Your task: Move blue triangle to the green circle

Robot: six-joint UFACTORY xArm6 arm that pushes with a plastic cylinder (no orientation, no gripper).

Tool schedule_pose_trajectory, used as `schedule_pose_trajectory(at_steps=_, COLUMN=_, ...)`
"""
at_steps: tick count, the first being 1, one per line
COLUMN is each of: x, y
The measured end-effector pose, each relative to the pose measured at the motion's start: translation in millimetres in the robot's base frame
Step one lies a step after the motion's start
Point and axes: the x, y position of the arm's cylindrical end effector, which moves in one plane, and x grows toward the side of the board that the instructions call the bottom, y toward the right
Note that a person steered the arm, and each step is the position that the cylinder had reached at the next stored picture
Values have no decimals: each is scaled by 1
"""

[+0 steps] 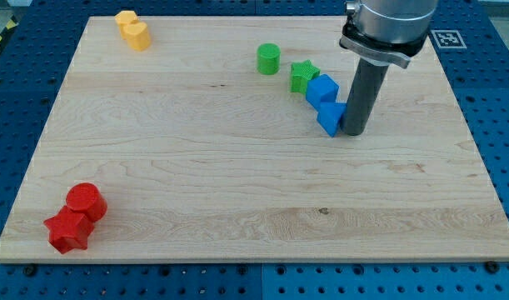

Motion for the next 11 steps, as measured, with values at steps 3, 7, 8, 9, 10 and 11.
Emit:
schedule_pose_trajectory(at_steps=3, x=-20, y=-27)
schedule_pose_trajectory(at_steps=7, x=-28, y=-69)
schedule_pose_trajectory(at_steps=8, x=-26, y=-72)
schedule_pose_trajectory(at_steps=9, x=-18, y=-75)
schedule_pose_trajectory(at_steps=10, x=-16, y=-85)
schedule_pose_trajectory(at_steps=11, x=-16, y=-105)
